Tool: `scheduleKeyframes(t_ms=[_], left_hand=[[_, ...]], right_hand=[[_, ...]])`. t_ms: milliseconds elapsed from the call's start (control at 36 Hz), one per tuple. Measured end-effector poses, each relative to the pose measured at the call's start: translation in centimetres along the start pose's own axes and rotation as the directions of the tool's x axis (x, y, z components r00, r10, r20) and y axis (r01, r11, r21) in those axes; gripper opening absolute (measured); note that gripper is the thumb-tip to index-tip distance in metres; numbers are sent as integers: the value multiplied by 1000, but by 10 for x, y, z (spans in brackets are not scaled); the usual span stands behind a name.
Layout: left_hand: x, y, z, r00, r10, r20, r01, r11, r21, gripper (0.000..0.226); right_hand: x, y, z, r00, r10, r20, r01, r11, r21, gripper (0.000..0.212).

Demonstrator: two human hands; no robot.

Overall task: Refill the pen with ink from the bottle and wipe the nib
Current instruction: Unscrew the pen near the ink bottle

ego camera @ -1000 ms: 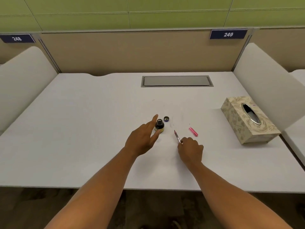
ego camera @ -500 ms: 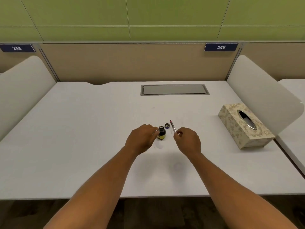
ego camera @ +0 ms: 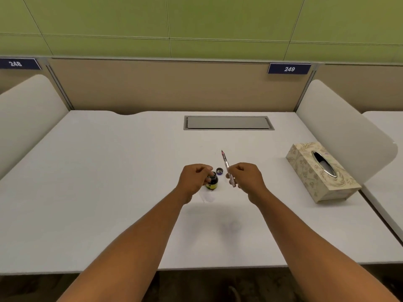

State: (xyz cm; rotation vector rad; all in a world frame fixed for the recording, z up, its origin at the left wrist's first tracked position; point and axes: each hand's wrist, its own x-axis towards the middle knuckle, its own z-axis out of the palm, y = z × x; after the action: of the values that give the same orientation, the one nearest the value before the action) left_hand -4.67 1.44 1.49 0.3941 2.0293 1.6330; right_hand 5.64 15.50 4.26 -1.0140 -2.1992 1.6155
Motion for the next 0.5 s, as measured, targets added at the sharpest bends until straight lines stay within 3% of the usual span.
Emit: scheduleKeyframes(t_ms=[222, 500], left_hand=[[16, 15, 27, 980, -124, 158, 178, 902, -393, 22], [22, -1, 34, 965, -160, 210, 250, 811, -530, 29]], right_hand=[[19, -3, -19, 987, 59, 148, -78, 989, 128, 15], [18, 6, -11, 970, 28, 242, -60, 991, 123, 28]])
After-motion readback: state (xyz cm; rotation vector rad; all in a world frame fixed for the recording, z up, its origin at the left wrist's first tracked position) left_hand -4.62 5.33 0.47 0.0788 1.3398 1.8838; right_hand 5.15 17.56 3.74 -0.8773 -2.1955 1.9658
